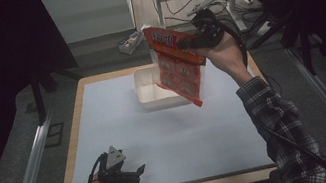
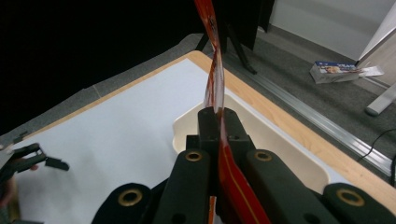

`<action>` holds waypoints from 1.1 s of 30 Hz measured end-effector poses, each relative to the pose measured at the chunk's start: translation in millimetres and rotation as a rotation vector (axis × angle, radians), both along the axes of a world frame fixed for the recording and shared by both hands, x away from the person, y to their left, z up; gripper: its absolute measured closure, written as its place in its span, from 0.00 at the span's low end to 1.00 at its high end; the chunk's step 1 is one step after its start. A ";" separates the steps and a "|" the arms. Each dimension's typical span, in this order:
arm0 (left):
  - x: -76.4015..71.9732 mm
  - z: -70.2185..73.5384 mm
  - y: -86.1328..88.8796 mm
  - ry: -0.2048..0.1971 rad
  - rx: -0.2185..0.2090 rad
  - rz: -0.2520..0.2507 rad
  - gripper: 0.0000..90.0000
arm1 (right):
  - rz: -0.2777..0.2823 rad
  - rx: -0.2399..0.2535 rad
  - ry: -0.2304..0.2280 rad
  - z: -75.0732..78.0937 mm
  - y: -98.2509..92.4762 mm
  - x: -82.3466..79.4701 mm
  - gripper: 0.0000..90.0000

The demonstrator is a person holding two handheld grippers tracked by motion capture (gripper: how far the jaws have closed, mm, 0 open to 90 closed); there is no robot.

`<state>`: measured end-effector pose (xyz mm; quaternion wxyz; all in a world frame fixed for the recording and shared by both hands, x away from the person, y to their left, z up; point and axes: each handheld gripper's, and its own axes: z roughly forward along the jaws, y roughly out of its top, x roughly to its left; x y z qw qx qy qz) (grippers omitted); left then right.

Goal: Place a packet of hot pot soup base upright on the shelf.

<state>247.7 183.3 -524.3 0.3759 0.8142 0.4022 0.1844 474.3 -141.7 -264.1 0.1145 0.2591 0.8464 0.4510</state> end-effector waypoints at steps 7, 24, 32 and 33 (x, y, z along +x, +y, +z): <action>-0.6 0.9 -1.5 -0.008 -0.013 -0.015 0.06 | -0.006 0.002 -0.007 -0.8 4.1 20.2 0.99; -0.8 0.1 -2.8 -0.025 0.012 -0.006 0.03 | -0.026 -0.008 -0.027 -13.3 14.9 65.6 0.99; -0.5 -0.3 -2.5 -0.023 0.030 -0.007 0.03 | -0.025 -0.021 -0.040 -19.4 19.9 79.8 0.99; -0.5 -0.4 -2.6 -0.023 0.030 -0.007 0.03 | -0.021 -0.019 -0.037 -21.4 20.1 81.3 0.99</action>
